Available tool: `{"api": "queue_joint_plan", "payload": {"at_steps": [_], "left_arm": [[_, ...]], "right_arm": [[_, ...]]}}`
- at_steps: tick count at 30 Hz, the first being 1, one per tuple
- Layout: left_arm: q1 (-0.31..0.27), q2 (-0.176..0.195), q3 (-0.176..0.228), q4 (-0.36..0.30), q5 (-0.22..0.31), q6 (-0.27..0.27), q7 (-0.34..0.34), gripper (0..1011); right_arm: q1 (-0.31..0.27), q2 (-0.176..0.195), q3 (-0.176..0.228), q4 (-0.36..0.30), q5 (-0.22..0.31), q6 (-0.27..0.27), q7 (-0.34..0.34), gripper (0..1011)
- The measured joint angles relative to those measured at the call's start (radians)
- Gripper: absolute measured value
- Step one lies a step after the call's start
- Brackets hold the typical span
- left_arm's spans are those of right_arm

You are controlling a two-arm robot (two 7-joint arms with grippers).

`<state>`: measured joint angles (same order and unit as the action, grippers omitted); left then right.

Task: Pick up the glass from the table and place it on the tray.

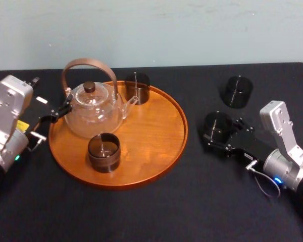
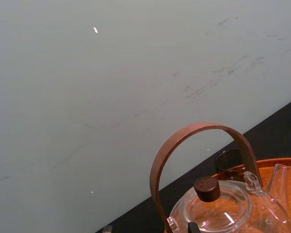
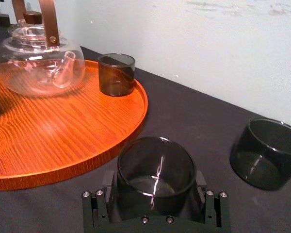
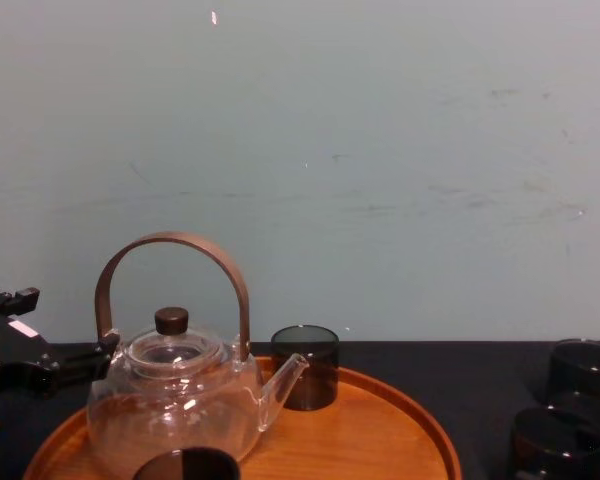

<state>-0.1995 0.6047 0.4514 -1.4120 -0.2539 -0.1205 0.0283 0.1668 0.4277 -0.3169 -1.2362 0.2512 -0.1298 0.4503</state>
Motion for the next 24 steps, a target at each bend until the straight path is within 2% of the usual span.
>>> {"api": "queue_joint_plan", "payload": {"at_steps": [12,20,24], "left_arm": [[0.000,0.000,0.000,0.000,0.000,0.000,0.000,1009],[0.000,0.000,0.000,0.000,0.000,0.000,0.000,1010],[0.000,0.000,0.000,0.000,0.000,0.000,0.000,1009]], "right_arm": [[0.054,-0.032,-0.008,0.078,-0.003,-0.027,0.043,1002],[0.052,-0.030,-0.009,0.074,-0.003,-0.027,0.042,1002],[0.051,-0.030,-0.009,0.072,-0.003,-0.027,0.041,945]]}}
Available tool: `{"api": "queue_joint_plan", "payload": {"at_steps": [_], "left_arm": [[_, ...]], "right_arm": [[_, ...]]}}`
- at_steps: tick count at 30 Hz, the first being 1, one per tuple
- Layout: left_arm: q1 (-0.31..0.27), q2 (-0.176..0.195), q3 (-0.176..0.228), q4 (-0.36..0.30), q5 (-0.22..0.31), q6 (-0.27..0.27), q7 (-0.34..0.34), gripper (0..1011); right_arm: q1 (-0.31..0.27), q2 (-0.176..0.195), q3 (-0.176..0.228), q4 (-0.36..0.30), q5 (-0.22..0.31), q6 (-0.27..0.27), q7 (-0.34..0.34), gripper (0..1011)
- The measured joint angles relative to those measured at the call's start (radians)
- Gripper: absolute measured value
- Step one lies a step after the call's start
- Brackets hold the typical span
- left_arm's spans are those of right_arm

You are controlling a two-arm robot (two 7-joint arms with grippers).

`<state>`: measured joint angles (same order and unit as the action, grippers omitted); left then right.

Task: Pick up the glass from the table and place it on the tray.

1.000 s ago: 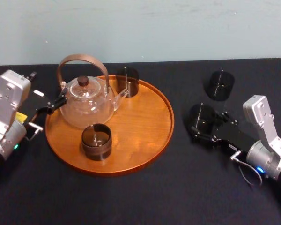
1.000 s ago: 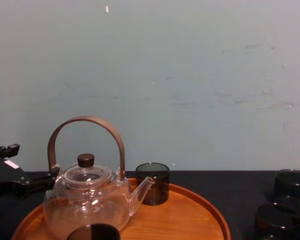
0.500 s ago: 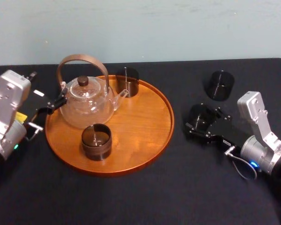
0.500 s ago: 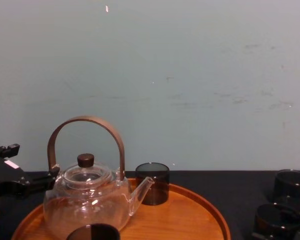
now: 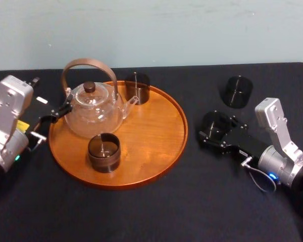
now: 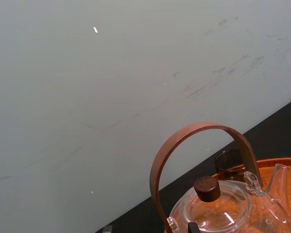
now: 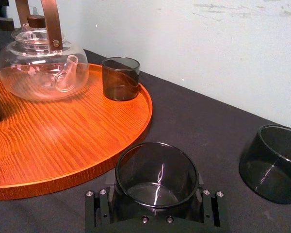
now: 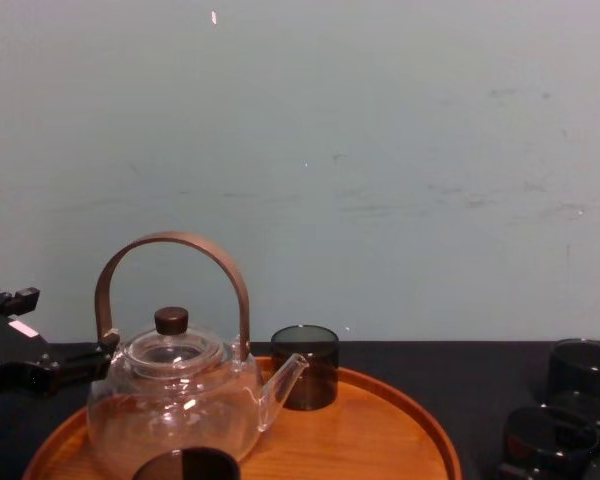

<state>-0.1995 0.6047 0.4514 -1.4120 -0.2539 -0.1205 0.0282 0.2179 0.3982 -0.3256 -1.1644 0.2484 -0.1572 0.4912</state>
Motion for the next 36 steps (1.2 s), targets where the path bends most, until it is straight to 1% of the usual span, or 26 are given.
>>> {"api": "queue_joint_plan", "payload": {"at_steps": [1,2,9,12,15,22,23,29,32,36], "left_arm": [[0.000,0.000,0.000,0.000,0.000,0.000,0.000,1010],[0.000,0.000,0.000,0.000,0.000,0.000,0.000,1009],[0.000,0.000,0.000,0.000,0.000,0.000,0.000,1010],[0.000,0.000,0.000,0.000,0.000,0.000,0.000,1010],[0.000,0.000,0.000,0.000,0.000,0.000,0.000,1010],[0.000,0.000,0.000,0.000,0.000,0.000,0.000,1009],[0.000,0.000,0.000,0.000,0.000,0.000,0.000,1010],[0.000,0.000,0.000,0.000,0.000,0.000,0.000,1009],[0.000,0.000,0.000,0.000,0.000,0.000,0.000,1010],[0.000,0.000,0.000,0.000,0.000,0.000,0.000,1009]], "right_arm": [[0.000,0.000,0.000,0.000,0.000,0.000,0.000,916],[-0.001,0.000,0.000,-0.001,0.000,0.000,-0.001,912],[-0.002,0.001,0.000,-0.003,0.002,0.002,-0.001,912],[-0.003,0.001,0.004,-0.008,0.012,0.012,0.005,912],[-0.009,0.006,0.005,-0.032,0.015,0.025,0.003,912],[-0.023,0.018,0.002,-0.113,0.009,0.051,-0.010,912],[-0.025,0.019,-0.002,-0.131,0.006,0.057,-0.012,912],[-0.026,0.015,-0.022,-0.175,-0.009,0.067,-0.018,912],[-0.021,0.010,-0.036,-0.184,-0.019,0.072,-0.018,912],[-0.002,-0.008,-0.065,-0.190,-0.035,0.080,-0.017,912]]}}
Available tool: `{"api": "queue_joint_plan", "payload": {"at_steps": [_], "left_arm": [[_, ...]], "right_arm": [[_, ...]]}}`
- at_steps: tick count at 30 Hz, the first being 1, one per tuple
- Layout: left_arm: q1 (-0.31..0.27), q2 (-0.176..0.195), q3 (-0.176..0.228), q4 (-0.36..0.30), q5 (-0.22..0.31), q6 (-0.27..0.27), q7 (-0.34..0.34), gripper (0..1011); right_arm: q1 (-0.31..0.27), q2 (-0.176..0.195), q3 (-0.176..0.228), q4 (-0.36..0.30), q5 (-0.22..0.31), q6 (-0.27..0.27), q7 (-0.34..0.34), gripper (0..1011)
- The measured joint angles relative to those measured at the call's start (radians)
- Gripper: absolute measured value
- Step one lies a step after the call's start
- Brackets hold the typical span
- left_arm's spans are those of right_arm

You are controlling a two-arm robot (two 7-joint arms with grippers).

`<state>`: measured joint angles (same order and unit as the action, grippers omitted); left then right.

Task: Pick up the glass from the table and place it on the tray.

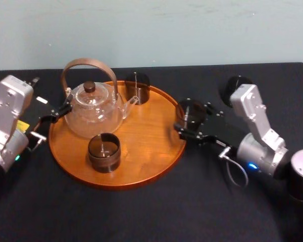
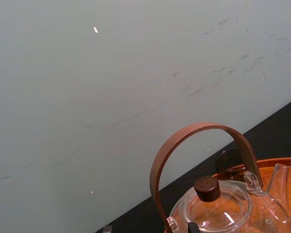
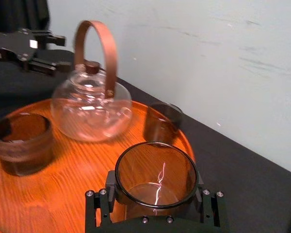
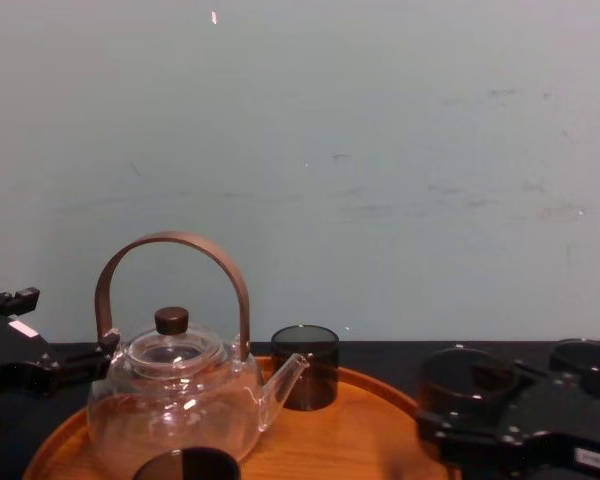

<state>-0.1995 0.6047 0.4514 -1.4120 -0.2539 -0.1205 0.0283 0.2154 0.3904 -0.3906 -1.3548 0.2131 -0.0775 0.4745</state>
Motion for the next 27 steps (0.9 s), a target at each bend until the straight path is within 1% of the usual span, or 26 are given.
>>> {"api": "queue_joint_plan", "payload": {"at_steps": [2,6,9,16,23,27], "left_arm": [[0.000,0.000,0.000,0.000,0.000,0.000,0.000,1009],[0.000,0.000,0.000,0.000,0.000,0.000,0.000,1010],[0.000,0.000,0.000,0.000,0.000,0.000,0.000,1010],[0.000,0.000,0.000,0.000,0.000,0.000,0.000,1009],[0.000,0.000,0.000,0.000,0.000,0.000,0.000,1009],[0.000,0.000,0.000,0.000,0.000,0.000,0.000,1010]], "right_arm": [[0.013,-0.012,-0.016,0.003,-0.008,0.001,0.003,912],[0.027,-0.027,-0.035,0.013,-0.015,0.001,0.007,912],[0.042,-0.047,-0.057,0.031,-0.022,-0.001,0.012,912],[0.061,-0.076,-0.098,0.054,-0.039,-0.007,0.020,912],[0.068,-0.094,-0.125,0.070,-0.049,-0.010,0.025,912],[0.069,-0.099,-0.133,0.076,-0.051,-0.012,0.027,912]]}}
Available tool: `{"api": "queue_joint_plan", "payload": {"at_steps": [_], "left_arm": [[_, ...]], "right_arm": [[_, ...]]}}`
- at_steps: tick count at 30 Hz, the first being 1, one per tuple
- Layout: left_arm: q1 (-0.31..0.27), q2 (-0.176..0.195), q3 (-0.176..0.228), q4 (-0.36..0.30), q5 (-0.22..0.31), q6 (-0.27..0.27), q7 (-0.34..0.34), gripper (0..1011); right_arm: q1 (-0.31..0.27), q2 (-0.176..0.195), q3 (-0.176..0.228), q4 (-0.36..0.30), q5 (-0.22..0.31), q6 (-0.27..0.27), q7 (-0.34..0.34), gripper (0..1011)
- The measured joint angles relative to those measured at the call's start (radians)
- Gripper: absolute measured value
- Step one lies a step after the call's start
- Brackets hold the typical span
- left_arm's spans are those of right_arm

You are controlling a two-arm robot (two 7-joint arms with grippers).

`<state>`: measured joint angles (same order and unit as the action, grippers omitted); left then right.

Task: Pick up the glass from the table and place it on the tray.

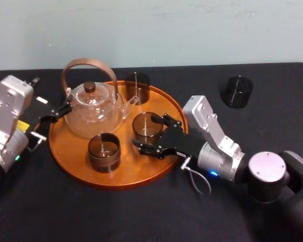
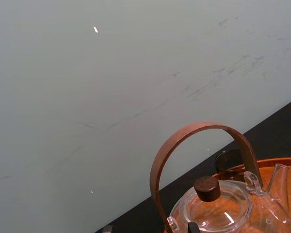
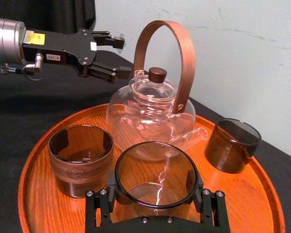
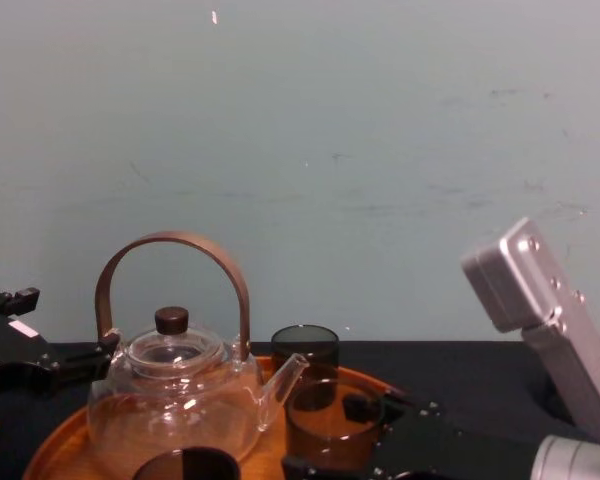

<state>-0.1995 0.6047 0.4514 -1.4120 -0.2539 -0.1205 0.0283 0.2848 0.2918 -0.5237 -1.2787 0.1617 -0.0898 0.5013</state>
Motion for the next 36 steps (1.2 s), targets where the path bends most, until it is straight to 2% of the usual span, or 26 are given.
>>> {"api": "queue_joint_plan", "payload": {"at_steps": [15,36], "left_arm": [[0.000,0.000,0.000,0.000,0.000,0.000,0.000,1009],[0.000,0.000,0.000,0.000,0.000,0.000,0.000,1009]], "right_arm": [[0.004,-0.009,-0.016,0.025,-0.007,-0.012,0.004,912],[0.022,-0.043,-0.034,0.101,-0.014,-0.064,0.021,912]]}}
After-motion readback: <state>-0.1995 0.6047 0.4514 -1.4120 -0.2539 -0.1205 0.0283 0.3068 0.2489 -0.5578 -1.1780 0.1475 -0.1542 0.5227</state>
